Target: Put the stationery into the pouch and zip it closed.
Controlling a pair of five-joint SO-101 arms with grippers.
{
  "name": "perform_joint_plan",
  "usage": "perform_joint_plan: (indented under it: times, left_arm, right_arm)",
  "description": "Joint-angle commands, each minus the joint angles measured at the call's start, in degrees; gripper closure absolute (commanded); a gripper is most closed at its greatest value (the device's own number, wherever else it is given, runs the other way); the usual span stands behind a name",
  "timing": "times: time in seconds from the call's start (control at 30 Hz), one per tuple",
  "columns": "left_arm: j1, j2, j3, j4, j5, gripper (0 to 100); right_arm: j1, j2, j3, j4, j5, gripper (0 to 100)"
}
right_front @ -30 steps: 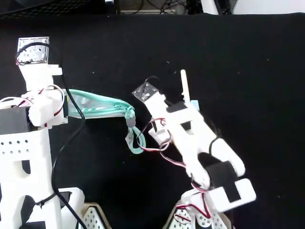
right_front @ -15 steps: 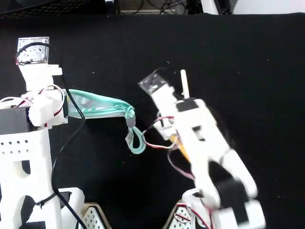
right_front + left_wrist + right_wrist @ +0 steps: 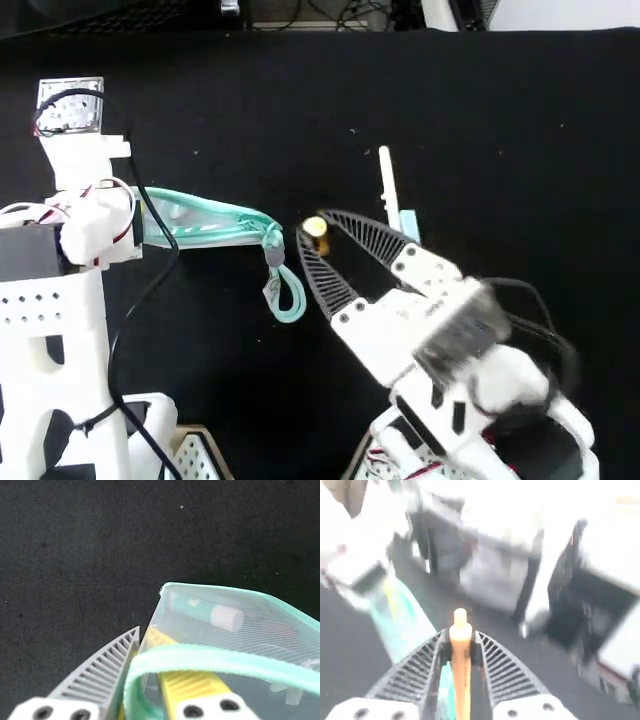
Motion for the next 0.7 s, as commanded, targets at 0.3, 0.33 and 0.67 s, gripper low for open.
perform_joint_plan:
  times: [0.3,0.33,0.67]
  left_arm:
    - [0.04,0.97,2.51,-0.62,-0.62,97]
    - [0.04,0.97,2.51,-0.62,-0.62,97]
    - [0.04,0.97,2.42,-0.62,-0.62,97]
  right_arm:
    - [-14.86,2.95,3.65,-34.81,-0.18,98.6]
    - [-14.95,4.26,4.44,-35.43,-0.18,98.6]
    - [-15.03,6.73,9.19,-36.22,-0.53,98.6]
